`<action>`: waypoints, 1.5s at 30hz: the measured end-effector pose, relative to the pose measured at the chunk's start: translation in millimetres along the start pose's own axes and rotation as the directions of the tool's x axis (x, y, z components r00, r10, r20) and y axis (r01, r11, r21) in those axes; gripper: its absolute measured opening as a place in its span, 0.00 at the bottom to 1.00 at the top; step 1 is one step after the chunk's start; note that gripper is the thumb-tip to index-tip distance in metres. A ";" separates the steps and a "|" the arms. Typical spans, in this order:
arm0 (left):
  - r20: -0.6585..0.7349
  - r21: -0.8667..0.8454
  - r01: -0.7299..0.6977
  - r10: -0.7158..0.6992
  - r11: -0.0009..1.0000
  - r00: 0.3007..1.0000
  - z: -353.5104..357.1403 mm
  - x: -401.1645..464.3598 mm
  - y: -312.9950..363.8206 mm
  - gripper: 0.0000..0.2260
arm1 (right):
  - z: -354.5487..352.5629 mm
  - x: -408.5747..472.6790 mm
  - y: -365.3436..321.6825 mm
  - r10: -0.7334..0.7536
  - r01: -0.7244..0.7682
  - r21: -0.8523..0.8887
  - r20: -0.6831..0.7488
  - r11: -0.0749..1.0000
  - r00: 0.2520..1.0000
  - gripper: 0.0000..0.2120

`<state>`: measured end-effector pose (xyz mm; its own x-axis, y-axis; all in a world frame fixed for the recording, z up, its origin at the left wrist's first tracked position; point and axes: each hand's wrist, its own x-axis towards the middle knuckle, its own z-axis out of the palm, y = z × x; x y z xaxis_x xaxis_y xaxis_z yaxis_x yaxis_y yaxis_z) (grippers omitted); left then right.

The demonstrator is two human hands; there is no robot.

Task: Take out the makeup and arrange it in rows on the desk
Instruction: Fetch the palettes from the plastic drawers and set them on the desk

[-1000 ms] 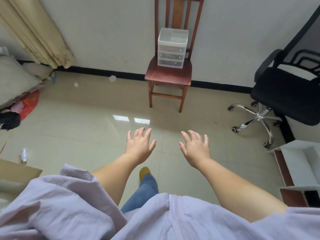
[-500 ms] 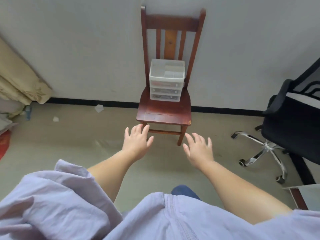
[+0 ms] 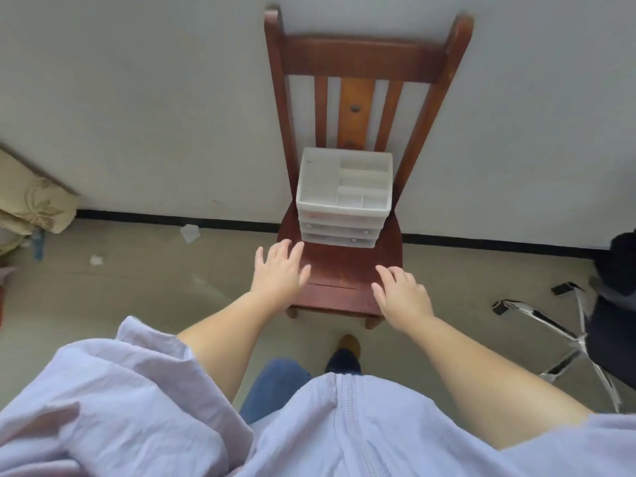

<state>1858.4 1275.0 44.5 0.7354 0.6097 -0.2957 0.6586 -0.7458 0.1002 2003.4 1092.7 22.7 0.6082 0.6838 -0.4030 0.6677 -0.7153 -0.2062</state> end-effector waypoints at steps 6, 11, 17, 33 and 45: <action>-0.015 -0.052 -0.088 0.087 0.995 0.996 -4.9 112.5 -3.1 0.20 | 0.8 96.9 -19.9 0.185 -0.236 0.488 0.152 0.840 0.971 0.20; 0.052 -0.055 -0.199 0.202 0.978 0.978 7.7 191.3 -14.4 0.20 | 10.9 173.8 -52.8 0.340 -0.517 0.855 0.471 0.054 0.814 0.17; 0.006 -0.047 -0.334 0.335 0.941 0.942 29.5 232.2 -32.0 0.11 | 21.5 241.2 -82.8 0.319 -0.309 0.638 0.675 -0.706 0.665 0.13; -0.091 0.038 -0.451 0.453 0.892 0.887 37.4 240.6 -38.7 0.08 | 82.0 151.8 -86.7 0.322 -0.293 0.548 0.761 -0.783 0.563 0.14; 0.077 0.056 -0.703 0.699 0.709 0.711 65.0 190.4 -17.3 0.22 | -8.8 170.4 -30.7 0.133 -0.235 0.585 0.212 0.777 0.968 0.10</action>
<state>1976.7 1386.6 -75.3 0.9711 -0.1078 -0.2130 -0.0583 -0.9724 0.2260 2090.4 1232.5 -31.7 0.5862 0.5366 -0.6070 0.1249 -0.8001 -0.5868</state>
